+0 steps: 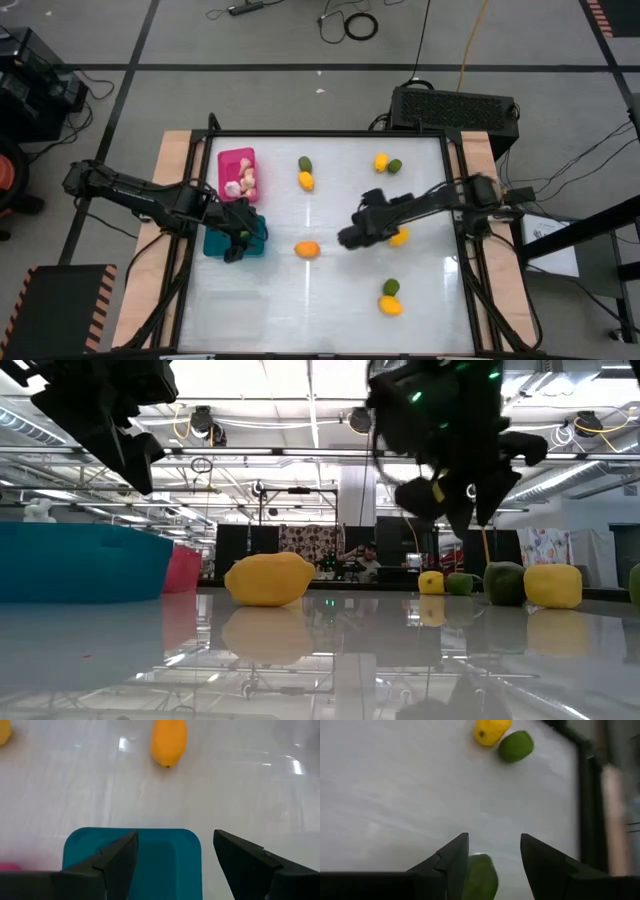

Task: Sort produce into baskets
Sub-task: Put the green lime into the blue bin

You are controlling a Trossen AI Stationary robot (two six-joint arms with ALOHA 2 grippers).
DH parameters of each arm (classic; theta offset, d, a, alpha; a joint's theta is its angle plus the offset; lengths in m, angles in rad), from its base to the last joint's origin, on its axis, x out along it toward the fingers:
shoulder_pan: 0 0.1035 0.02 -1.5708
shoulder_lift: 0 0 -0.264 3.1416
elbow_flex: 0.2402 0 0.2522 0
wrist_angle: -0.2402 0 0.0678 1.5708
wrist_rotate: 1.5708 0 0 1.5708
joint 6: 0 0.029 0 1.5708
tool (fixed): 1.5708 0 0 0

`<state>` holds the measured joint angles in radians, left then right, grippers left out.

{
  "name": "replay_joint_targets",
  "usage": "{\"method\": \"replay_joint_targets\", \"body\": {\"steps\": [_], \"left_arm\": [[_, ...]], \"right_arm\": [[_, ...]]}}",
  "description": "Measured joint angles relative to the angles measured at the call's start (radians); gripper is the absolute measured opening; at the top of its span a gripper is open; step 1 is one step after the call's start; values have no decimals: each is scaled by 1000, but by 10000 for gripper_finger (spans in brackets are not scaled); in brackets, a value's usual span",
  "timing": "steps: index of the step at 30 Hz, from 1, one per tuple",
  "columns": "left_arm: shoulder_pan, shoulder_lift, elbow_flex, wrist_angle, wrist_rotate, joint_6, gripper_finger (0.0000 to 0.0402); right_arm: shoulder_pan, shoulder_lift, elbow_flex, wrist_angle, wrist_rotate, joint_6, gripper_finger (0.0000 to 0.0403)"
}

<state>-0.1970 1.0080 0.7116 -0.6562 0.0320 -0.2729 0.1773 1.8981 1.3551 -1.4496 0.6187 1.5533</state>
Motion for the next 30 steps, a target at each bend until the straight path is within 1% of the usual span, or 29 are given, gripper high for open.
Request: {"method": "replay_joint_targets", "body": {"steps": [3, 5, 7, 9, 12, 17, 25, 30], "left_arm": [[0, 0, 0, -8, -10, 0, 265], [0, 0, 0, -7, -12, 0, 265], [0, 0, 0, -5, -15, 11, 265], [0, 0, 0, -3, -23, 20, 265], [0, 0, 0, -3, -40, 19, 265], [0, 0, 0, -3, -42, 19, 265], [0, 0, 0, -4, -42, 20, 265], [0, 0, 0, -4, -42, 24, 265]], "right_arm": [[-7, -157, -143, 165, 13, 1, 171], [-7, -240, -230, 261, 31, 44, 171], [-6, -299, -296, 347, 30, 107, 171], [2, -336, -350, 430, 12, 132, 171], [10, -340, -389, 504, -42, 121, 171], [14, -292, -406, 517, -75, 155, 171], [11, -215, -406, 513, -91, 164, 171], [11, -198, -406, 505, -77, 167, 171]]}}
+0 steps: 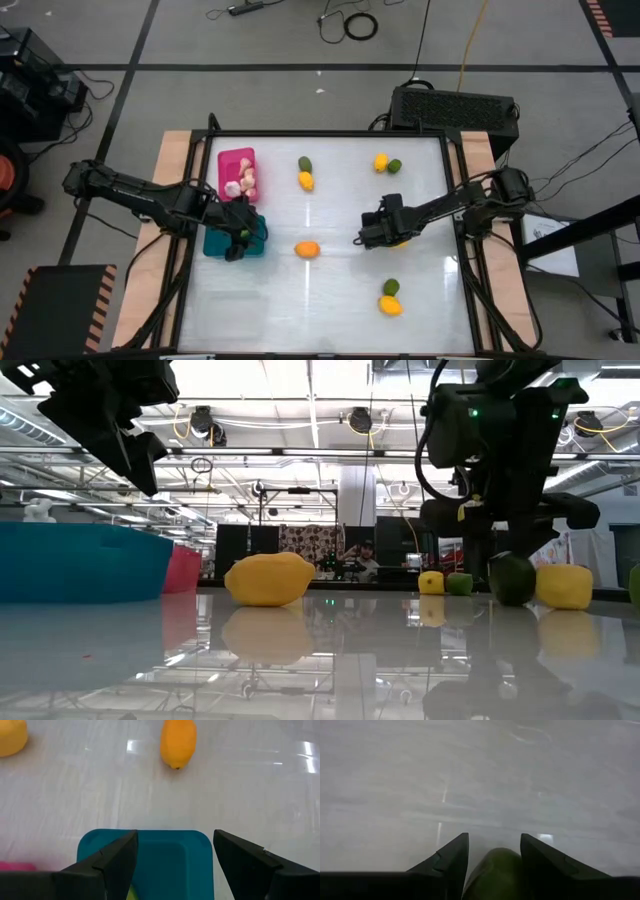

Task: Sort produce into baskets
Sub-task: Put the green lime into the blue bin

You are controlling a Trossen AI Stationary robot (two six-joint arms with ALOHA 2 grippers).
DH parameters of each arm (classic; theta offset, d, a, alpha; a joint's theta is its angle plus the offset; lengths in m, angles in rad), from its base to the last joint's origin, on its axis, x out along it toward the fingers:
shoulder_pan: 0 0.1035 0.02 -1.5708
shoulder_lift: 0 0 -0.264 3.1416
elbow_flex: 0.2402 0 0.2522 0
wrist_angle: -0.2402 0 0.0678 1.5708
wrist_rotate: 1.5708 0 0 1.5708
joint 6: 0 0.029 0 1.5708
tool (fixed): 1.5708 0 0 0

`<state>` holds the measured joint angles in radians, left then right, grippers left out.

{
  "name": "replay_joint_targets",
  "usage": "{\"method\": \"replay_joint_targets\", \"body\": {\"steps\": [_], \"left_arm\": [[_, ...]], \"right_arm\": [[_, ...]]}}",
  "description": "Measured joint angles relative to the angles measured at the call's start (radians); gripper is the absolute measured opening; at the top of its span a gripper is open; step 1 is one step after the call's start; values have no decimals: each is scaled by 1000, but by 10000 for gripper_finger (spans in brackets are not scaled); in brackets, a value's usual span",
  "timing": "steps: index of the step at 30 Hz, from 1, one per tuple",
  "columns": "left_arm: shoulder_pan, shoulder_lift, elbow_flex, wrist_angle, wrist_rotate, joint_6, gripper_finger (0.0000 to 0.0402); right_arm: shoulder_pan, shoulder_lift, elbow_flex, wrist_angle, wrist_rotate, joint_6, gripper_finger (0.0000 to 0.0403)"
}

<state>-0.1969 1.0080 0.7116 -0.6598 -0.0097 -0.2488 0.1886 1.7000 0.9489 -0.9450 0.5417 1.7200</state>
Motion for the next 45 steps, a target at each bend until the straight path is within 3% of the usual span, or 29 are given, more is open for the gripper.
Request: {"method": "replay_joint_targets", "body": {"steps": [7, 20, 36, 45], "left_arm": [[0, 0, 0, 0, 0, 1, 265], [0, 0, 0, -1, 0, 2, 265], [0, 0, 0, -3, 0, 1, 265], [0, 0, 0, -3, 0, 1, 265]], "right_arm": [[-14, 0, 0, 0, 9, -27, 191], [-72, 0, 93, -44, -73, -220, 311], [33, 38, 125, -60, -95, -41, 320], [50, 101, 124, -54, -97, -153, 320]]}}
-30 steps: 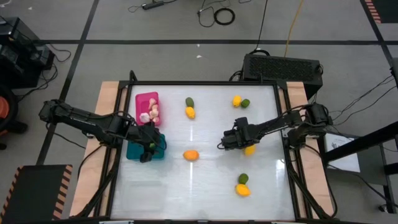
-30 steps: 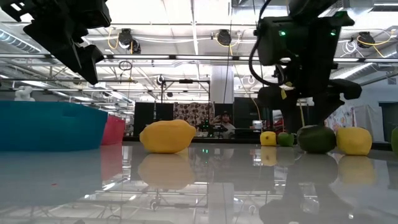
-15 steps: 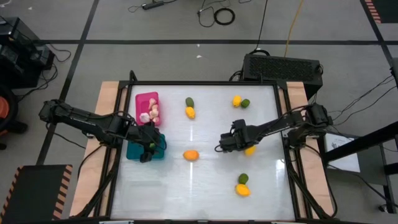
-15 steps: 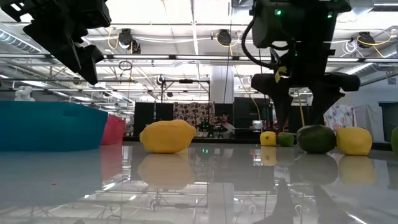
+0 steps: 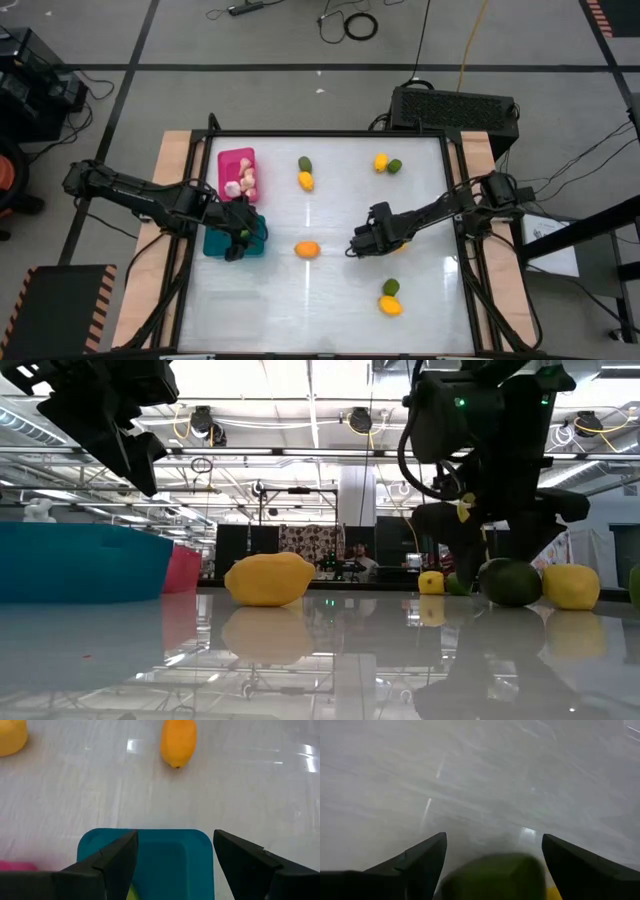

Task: Sort produce into baskets
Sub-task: Put the green lime into the blue bin

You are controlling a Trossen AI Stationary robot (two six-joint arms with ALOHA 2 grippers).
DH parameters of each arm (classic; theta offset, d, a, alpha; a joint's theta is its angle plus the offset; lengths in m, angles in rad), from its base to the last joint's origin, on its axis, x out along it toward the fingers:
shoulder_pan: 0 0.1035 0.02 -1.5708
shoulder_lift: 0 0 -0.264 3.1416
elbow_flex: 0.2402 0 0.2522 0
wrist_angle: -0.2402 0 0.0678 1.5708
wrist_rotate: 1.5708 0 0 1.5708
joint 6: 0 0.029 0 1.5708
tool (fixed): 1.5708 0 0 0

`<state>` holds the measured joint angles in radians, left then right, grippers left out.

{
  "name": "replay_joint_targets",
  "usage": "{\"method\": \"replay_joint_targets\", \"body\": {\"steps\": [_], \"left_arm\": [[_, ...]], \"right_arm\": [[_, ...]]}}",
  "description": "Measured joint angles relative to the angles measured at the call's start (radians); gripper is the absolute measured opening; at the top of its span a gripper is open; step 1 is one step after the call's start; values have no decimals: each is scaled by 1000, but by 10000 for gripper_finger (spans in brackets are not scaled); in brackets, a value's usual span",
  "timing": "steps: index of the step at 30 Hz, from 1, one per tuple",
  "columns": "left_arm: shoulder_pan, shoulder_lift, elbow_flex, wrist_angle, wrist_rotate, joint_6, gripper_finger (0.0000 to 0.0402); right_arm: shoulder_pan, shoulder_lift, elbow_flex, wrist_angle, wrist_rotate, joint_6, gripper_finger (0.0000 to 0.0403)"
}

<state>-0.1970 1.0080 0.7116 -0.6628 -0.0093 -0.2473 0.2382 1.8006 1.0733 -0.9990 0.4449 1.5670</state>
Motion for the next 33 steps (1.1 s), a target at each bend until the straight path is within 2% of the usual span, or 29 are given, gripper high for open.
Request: {"method": "replay_joint_targets", "body": {"steps": [10, 14, 21, 29, 33], "left_arm": [[0, 0, 0, 1, -9, 18, 265], [0, 0, 0, 1, -10, 18, 265], [0, 0, 0, 1, -10, 17, 265], [0, 0, 0, 0, -10, 17, 265], [0, 0, 0, 1, -10, 17, 265]], "right_arm": [[-1, -11, 7, -14, -16, 39, 320], [0, -13, 54, -70, -58, 77, 320], [43, -13, 178, -183, -58, 164, 320], [151, 2, 163, -236, 8, 414, 320], [172, 42, 157, -248, 60, 471, 320]]}}
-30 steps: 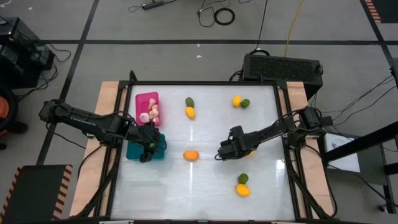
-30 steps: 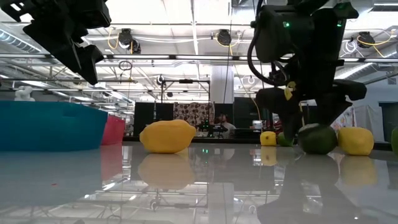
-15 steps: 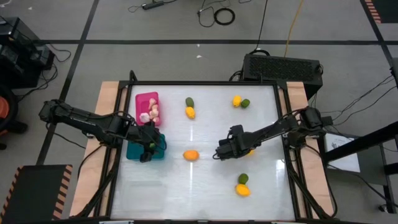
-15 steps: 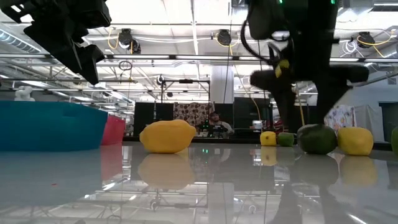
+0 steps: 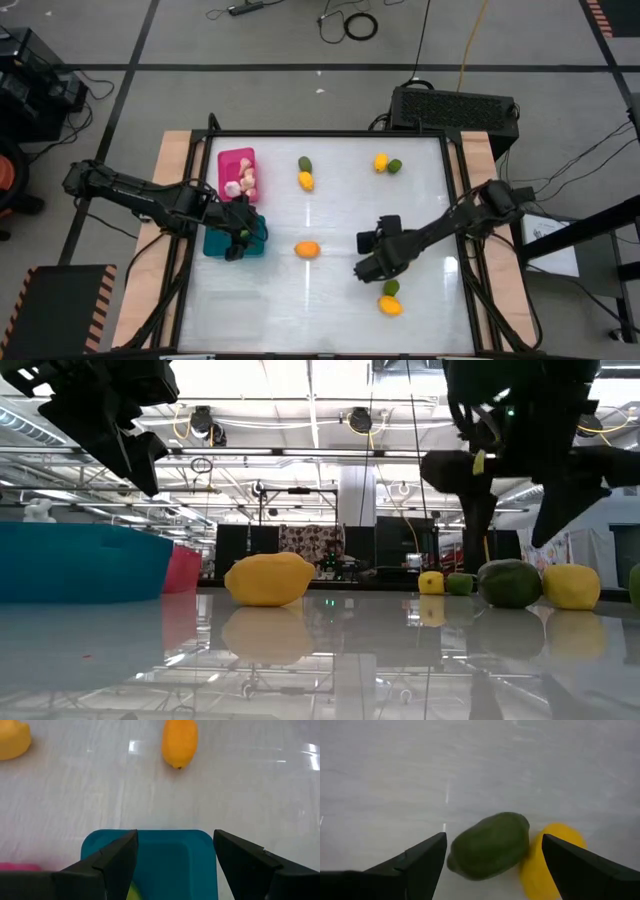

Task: Sort produce into baskets
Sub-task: Put the green lime into the blue bin

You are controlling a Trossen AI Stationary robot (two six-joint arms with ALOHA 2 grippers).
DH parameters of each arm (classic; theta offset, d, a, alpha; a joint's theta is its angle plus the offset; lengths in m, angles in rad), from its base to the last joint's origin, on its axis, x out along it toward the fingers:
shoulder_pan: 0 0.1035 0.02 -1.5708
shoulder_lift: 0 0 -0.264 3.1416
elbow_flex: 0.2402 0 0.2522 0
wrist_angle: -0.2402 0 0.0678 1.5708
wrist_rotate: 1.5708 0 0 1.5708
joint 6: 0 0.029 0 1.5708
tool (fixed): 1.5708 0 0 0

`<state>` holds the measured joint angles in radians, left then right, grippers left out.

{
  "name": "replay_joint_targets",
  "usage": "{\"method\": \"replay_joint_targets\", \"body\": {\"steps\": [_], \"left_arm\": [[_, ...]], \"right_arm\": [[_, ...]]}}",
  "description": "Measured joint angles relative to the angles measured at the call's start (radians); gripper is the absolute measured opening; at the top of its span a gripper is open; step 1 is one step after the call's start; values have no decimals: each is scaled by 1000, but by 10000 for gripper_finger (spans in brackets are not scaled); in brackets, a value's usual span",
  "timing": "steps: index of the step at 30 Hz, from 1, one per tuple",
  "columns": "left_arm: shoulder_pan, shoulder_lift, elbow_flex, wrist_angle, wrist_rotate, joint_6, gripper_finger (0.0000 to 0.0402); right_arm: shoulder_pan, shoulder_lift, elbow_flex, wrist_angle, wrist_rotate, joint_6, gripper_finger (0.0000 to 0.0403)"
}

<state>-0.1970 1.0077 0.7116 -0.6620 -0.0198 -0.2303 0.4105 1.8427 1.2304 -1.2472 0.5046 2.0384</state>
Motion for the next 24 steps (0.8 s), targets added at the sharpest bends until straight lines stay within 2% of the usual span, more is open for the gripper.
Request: {"method": "replay_joint_targets", "body": {"steps": [7, 24], "left_arm": [[0, 0, 0, 2, -8, 0, 265], [0, 0, 0, -1, -10, 0, 265]], "right_arm": [[2, 78, -1, 10, 16, 19, 320], [9, 136, 2, 60, 39, 10, 320]]}}
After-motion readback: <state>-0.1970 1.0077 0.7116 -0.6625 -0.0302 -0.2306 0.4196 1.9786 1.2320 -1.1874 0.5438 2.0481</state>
